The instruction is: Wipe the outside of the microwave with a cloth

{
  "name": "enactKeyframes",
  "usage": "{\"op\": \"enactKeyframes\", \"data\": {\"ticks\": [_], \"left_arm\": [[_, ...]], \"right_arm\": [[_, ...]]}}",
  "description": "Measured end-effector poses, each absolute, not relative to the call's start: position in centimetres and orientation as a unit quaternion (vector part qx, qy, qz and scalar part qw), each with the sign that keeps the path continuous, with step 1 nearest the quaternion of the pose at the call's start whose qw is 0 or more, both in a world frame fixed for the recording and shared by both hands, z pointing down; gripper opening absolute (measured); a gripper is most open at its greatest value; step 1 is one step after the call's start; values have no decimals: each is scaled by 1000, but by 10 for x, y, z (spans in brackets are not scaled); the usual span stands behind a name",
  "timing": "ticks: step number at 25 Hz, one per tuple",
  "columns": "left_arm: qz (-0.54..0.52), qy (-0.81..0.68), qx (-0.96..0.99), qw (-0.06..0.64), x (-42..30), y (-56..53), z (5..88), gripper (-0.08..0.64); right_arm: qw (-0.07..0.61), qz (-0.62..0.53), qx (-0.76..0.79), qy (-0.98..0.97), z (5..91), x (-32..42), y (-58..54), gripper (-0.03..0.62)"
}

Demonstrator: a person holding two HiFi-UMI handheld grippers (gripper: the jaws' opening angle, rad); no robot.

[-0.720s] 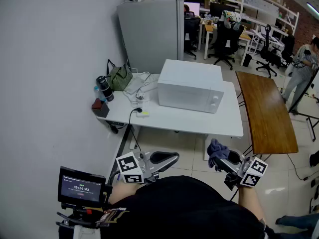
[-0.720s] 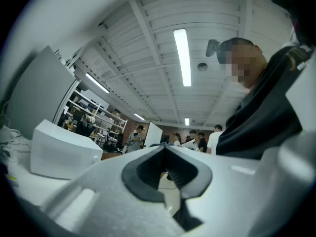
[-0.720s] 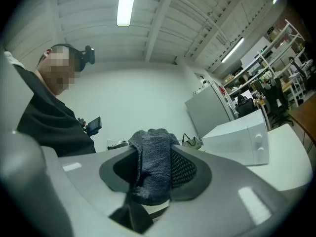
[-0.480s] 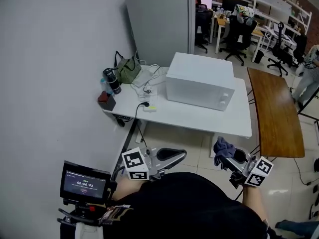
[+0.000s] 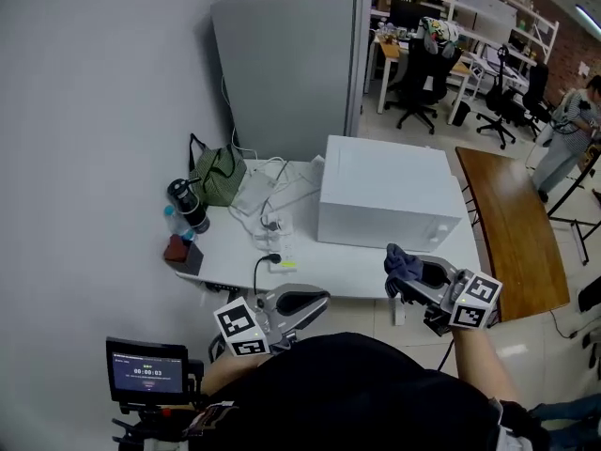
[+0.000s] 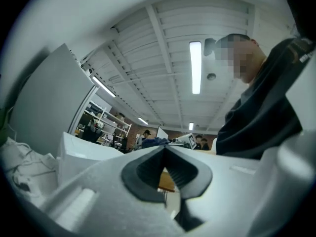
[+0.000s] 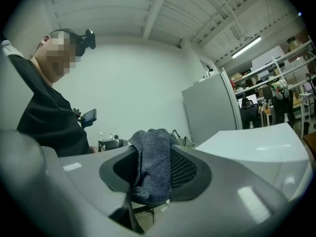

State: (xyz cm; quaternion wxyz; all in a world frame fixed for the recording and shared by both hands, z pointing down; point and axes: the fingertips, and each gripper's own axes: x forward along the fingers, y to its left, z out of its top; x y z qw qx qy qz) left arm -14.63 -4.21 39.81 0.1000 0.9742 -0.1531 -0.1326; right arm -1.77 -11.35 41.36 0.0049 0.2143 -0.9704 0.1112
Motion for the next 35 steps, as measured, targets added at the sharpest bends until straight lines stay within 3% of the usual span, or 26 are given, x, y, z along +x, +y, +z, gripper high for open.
{"op": "enactKeyframes", "data": {"ticks": [3,7,16,22,25,29,35], "left_arm": [[-128,-146,977,89,-198,-87,393,3],[-135,-154,975,91,-238,-126,400,3],[-119,-277,946,119,-290,-149,426,3],[-114,-385,907,128,-287,-157,426,3],[-113,-393,903,134,-269,-170,423,3],[-105,-359,917,134,-228,-195,417,3],[-98,-287,944,128,-162,-219,406,3]], "right_arm": [[33,88,235,-967,398,-61,-185,153],[126,26,265,-955,398,-95,-292,152],[347,-2,269,-898,504,-162,-539,152],[450,-4,224,-864,561,-193,-604,149],[458,6,204,-865,564,-195,-607,146],[449,36,221,-865,562,-147,-617,143],[464,78,283,-836,572,33,-618,141]]}}
